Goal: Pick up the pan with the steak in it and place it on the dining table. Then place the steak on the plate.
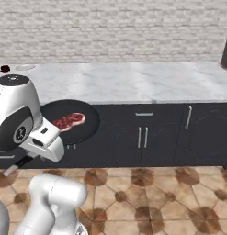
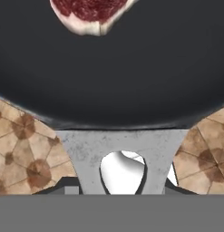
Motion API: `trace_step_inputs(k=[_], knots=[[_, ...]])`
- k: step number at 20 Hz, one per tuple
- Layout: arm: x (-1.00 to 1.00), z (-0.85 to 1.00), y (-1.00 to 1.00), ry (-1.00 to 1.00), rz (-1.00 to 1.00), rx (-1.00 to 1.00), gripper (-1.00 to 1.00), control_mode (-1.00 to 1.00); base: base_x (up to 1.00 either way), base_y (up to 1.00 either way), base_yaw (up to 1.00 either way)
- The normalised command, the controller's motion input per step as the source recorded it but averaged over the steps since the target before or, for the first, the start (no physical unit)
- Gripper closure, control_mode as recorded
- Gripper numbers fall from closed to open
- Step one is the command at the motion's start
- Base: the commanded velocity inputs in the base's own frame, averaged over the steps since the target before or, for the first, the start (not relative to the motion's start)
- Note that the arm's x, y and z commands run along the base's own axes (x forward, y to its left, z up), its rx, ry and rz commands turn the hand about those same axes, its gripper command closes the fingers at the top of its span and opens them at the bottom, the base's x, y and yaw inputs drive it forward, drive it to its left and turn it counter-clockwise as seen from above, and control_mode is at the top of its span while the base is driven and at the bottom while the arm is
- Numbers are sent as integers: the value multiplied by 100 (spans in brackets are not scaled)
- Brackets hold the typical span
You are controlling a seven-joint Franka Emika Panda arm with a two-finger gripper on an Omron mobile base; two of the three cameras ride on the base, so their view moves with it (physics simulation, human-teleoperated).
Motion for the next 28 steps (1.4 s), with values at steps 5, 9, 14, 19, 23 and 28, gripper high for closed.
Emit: trace_step_inputs(k=[5,9,14,19,23,28], knots=[[0,0,0,0,0,0,100,100,0,0,50],[0,0,0,0,0,0,100,100,0,0,50],[0,0,0,0,0,0,100,100,-4,0,39],[0,0,0,0,0,0,100,100,1,8,1],[0,0,0,0,0,0,100,100,1,95,5],[0,0,0,0,0,0,100,100,2,100,4]])
